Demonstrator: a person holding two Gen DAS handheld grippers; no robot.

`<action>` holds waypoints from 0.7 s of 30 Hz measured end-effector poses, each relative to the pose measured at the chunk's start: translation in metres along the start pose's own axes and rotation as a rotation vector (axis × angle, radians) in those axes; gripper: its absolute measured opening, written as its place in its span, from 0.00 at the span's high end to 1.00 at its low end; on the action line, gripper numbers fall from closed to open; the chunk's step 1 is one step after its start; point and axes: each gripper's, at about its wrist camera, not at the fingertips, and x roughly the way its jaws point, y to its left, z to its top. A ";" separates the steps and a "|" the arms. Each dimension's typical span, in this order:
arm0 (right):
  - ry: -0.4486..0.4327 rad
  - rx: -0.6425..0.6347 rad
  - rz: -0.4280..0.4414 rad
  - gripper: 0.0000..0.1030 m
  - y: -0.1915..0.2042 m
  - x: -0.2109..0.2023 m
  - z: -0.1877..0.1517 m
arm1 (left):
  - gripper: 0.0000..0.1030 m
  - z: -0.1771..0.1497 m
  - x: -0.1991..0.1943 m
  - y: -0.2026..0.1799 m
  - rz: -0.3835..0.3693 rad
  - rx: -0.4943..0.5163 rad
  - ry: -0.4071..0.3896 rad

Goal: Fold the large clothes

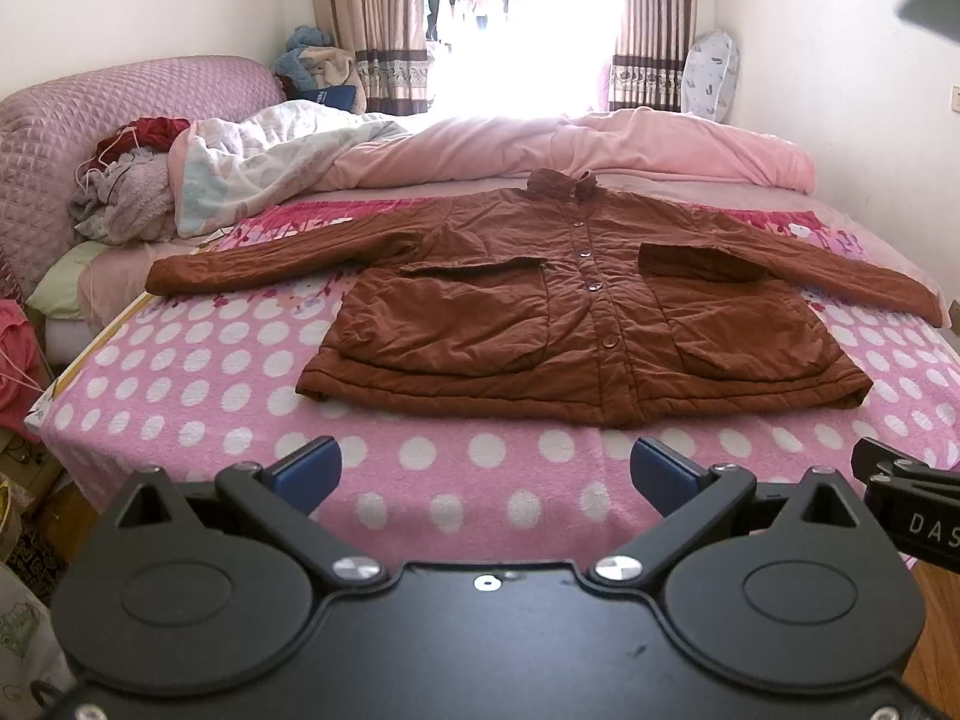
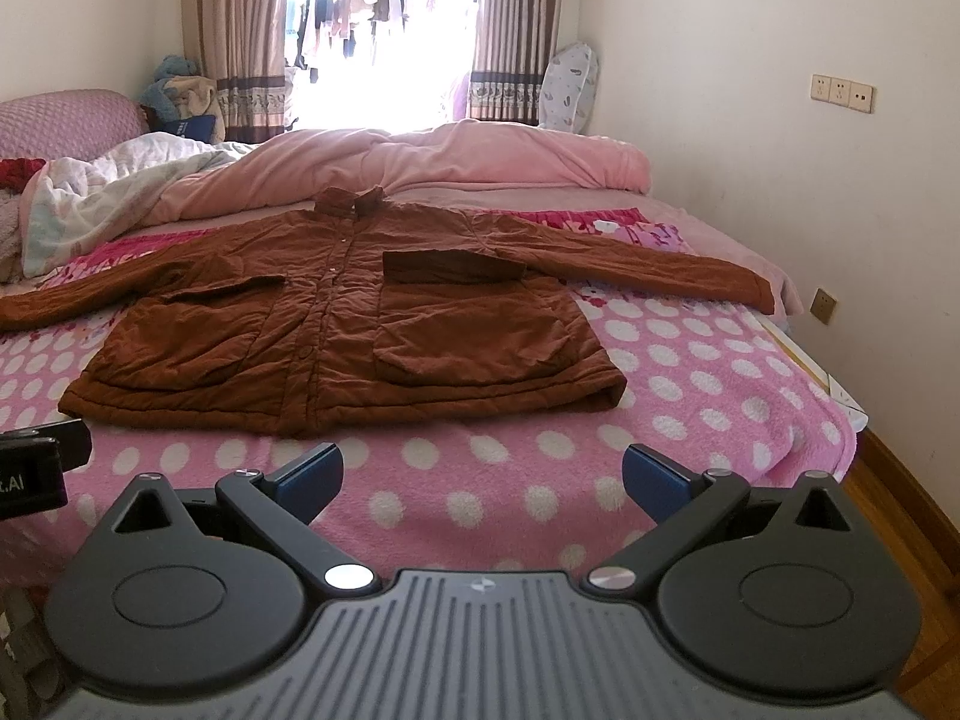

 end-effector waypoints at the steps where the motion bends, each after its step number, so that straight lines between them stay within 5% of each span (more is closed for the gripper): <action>1: -0.001 0.000 0.000 0.00 0.000 0.000 0.000 | 0.00 0.000 0.000 0.000 0.000 0.000 0.000; 21: -0.002 -0.001 0.000 0.00 0.001 -0.001 0.000 | 0.00 0.001 -0.001 -0.002 0.000 0.003 -0.003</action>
